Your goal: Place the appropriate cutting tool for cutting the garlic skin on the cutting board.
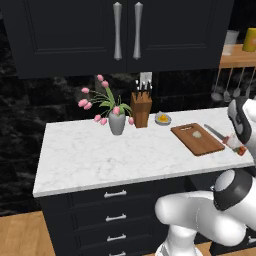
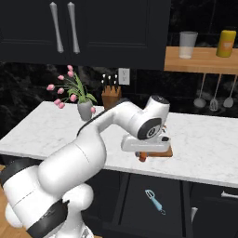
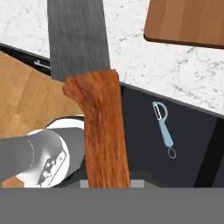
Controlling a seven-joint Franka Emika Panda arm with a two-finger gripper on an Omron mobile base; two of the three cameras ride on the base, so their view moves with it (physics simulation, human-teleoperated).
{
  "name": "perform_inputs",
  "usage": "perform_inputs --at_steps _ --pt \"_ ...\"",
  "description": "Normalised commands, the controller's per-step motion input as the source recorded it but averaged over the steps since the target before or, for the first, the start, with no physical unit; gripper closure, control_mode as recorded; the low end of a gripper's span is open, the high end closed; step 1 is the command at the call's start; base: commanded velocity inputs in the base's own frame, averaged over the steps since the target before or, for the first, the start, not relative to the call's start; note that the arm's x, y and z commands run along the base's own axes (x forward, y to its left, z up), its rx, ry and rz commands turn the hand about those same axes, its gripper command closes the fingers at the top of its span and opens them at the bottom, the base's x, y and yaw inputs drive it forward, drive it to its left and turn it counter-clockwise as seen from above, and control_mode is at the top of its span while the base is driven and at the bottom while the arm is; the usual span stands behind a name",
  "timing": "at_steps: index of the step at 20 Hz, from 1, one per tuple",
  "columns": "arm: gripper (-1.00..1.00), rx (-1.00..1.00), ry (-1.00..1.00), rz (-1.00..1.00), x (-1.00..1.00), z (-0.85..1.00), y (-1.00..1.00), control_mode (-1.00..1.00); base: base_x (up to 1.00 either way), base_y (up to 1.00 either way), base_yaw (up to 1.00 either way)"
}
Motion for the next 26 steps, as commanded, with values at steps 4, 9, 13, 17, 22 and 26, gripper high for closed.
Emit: perform_inputs --at_steps 4,9,13,17,22,26 --pt "1.00 0.12 0.00 0.11 0.61 -0.02 0.20 -1.00 0.00 0.00 0.00" --pt "1.00 0.07 0.00 0.04 0.45 -0.13 0.05 -1.00 0.00 0.00 0.00" --pt "1.00 0.04 0.00 0.03 0.43 -0.33 0.07 -1.00 0.00 0.00 0.00" --pt "1.00 0.01 0.00 0.02 0.25 -0.53 0.29 -1.00 0.00 0.00 0.00" --pt "1.00 0.00 0.00 0.02 0.33 -0.36 0.10 -1.00 0.00 0.00 0.00" --pt "1.00 0.00 0.00 0.00 0.28 -0.24 -0.01 -1.00 0.00 0.00 0.00"
